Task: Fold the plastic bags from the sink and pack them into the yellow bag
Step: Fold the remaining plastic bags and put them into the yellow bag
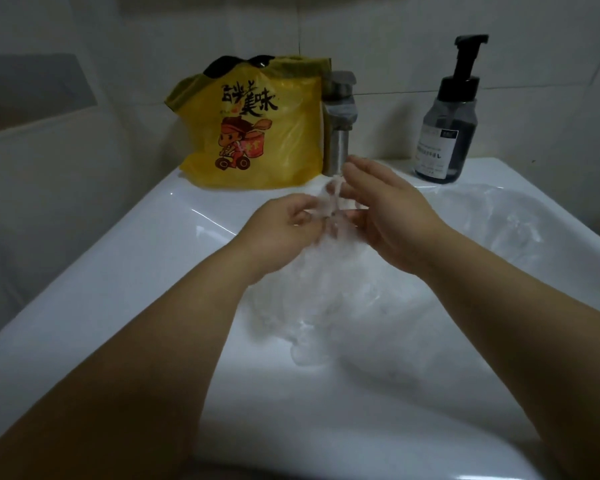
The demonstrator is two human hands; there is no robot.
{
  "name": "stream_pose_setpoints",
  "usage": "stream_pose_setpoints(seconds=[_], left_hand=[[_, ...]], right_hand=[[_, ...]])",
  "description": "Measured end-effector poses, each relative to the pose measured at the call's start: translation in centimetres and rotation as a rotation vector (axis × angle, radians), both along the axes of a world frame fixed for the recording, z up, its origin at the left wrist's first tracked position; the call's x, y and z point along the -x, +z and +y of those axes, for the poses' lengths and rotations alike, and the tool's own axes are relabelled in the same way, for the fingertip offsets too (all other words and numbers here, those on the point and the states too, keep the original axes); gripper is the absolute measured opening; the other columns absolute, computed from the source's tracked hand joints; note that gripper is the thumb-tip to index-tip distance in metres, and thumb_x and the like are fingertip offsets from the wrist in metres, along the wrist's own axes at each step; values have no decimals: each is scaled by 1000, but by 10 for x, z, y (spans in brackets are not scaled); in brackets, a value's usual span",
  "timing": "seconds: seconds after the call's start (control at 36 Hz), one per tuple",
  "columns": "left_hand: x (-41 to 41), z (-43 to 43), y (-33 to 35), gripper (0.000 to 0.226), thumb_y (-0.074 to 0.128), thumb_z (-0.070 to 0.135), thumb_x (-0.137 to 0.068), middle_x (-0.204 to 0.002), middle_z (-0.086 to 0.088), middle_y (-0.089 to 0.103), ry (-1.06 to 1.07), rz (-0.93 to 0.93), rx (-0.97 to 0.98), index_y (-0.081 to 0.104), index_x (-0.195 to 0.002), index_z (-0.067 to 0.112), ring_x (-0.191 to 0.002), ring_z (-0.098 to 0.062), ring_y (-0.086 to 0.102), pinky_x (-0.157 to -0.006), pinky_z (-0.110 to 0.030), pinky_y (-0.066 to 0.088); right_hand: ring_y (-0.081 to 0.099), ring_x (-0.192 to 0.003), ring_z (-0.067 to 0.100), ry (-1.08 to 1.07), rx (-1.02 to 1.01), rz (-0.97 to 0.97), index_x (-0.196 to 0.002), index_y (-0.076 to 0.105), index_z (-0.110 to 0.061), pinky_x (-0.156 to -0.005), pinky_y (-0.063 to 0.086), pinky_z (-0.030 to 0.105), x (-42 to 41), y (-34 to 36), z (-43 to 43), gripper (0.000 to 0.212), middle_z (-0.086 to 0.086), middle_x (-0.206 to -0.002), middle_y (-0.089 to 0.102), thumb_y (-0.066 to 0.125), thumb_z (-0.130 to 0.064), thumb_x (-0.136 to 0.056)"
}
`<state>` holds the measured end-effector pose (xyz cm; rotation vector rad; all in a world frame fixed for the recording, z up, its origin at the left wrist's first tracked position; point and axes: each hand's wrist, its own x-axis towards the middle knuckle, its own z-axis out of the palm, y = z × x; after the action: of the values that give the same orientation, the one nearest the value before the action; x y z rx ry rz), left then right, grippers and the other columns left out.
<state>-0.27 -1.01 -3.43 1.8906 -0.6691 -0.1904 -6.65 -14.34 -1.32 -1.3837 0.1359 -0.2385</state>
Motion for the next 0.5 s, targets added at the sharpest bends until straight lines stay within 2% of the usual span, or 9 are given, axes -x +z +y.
stream_pose_setpoints(seconds=[0.06,0.14,0.22,0.28,0.36,0.42,0.5], left_hand=[[-6,2,-1,10,58,24,-96,-81,8,65,106,10,13,63,-105,26,-62,-4,58,-59,-20,45],[-12,6,2,9,55,22,-98,-90,1,65,196,49,84,59,-92,28,-79,-18,60,-73,-31,48],[-12,7,2,15,50,22,-100,-104,-7,67,216,67,90,60,-90,29,-94,-26,62,-85,-38,50],[-11,7,4,18,47,21,-101,-107,-10,67,211,111,130,61,-92,28,-100,-31,63,-90,-44,51],[-9,6,7,19,47,14,-100,-89,-5,67,168,185,206,64,-93,19,-83,-22,64,-75,-33,52],[-6,6,10,16,50,16,-99,-80,-1,67,113,244,274,66,-96,13,-74,-15,64,-66,-25,51],[-3,7,12,25,53,29,-97,-92,-3,74,28,362,307,69,-107,12,-87,-19,71,-74,-29,54]], right_hand=[[65,-77,25,65,6,36,-147,31,-29,-73,52,39,1,2,-1,48,6,-129,55,44,-26,-100],[62,-87,27,81,145,66,-149,24,-33,-76,56,43,2,0,-3,63,3,-143,43,45,-5,-97],[58,-104,25,88,397,77,-151,17,-36,-63,59,30,3,-6,-6,86,1,-154,31,51,12,-88],[62,-95,21,63,584,73,-150,13,-39,-55,58,24,3,-11,-6,89,-2,-152,34,57,6,-87],[65,-80,17,-3,768,18,-150,17,-38,-57,56,25,3,-15,-6,84,-4,-142,46,65,-7,-87],[65,-81,20,-42,725,-60,-148,26,-35,-61,55,24,2,-15,-5,80,-3,-132,53,68,-8,-85],[64,-92,18,-111,543,-136,-145,33,-32,-75,58,29,1,-9,-4,76,-7,-116,57,69,-4,-84]])
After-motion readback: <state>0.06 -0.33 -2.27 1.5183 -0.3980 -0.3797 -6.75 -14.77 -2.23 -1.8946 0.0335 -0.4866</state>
